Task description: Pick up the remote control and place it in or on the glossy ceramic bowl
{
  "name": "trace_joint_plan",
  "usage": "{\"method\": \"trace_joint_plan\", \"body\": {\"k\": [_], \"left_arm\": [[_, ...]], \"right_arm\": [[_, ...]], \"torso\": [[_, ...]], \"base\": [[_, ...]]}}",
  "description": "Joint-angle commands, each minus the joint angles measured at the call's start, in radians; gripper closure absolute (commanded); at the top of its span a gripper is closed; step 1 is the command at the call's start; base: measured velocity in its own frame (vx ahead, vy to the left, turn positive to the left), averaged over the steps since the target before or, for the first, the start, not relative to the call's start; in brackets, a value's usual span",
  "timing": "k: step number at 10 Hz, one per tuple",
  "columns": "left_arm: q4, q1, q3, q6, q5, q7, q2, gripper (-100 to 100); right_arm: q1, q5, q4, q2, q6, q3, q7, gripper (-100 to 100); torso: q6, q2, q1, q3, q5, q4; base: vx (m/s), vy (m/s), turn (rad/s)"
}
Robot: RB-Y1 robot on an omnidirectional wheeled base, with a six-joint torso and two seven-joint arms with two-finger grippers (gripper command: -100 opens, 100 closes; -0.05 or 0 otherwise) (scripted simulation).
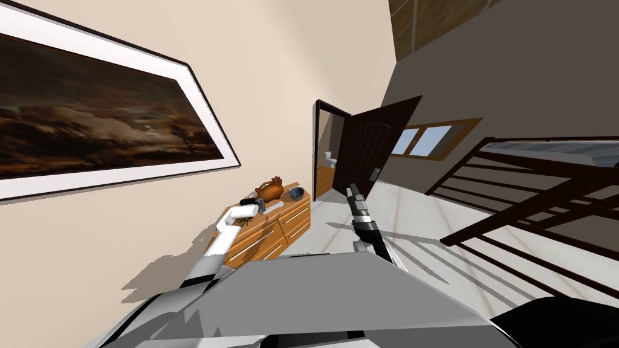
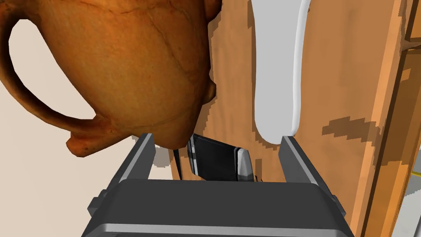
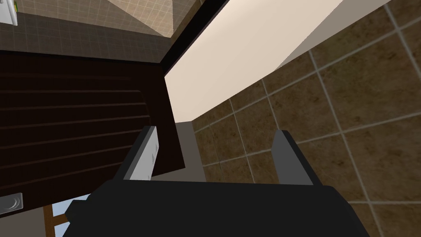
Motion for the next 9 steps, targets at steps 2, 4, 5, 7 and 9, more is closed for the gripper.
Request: {"method": "trace_joint_plan", "body": {"k": [2,4,5,7,9], "left_arm": [[0.052,-0.018,0.009,0.079,0.024,0.009,0.018,-100],[0.093,-0.03,0.019,0.138,0.05,0.015,0.038,-100],[0.12,-0.04,0.029,0.177,0.075,0.019,0.058,-100],[0.173,-0.049,0.039,0.229,0.1,0.023,0.078,-100],[0.205,-0.056,0.048,0.287,0.124,0.026,0.099,-100]], "right_arm": [[0.0,0.0,0.0,0.0,0.0,0.0,0.0,0],[0.0,0.0,0.0,0.0,0.0,0.0,0.0,0],[0.0,0.0,0.0,0.0,0.0,0.0,0.0,0],[0.0,0.0,0.0,0.0,0.0,0.0,0.0,0],[0.0,0.0,0.0,0.0,0.0,0.0,0.0,0]], "torso": [[0.001,-0.001,0.0,-0.001,0.0,0.0],[0.001,-0.002,-0.001,-0.001,0.0,0.0],[0.0,-0.002,0.0,-0.001,0.0,0.0],[0.0,-0.002,0.0,-0.001,0.0,0.0],[0.0,-0.001,0.0,-0.001,0.0,0.0]], "base": [[0.058,-0.021,-0.094],[0.06,-0.018,-0.107],[0.06,-0.015,-0.131],[0.056,-0.016,-0.113],[0.056,-0.01,-0.099]]}}
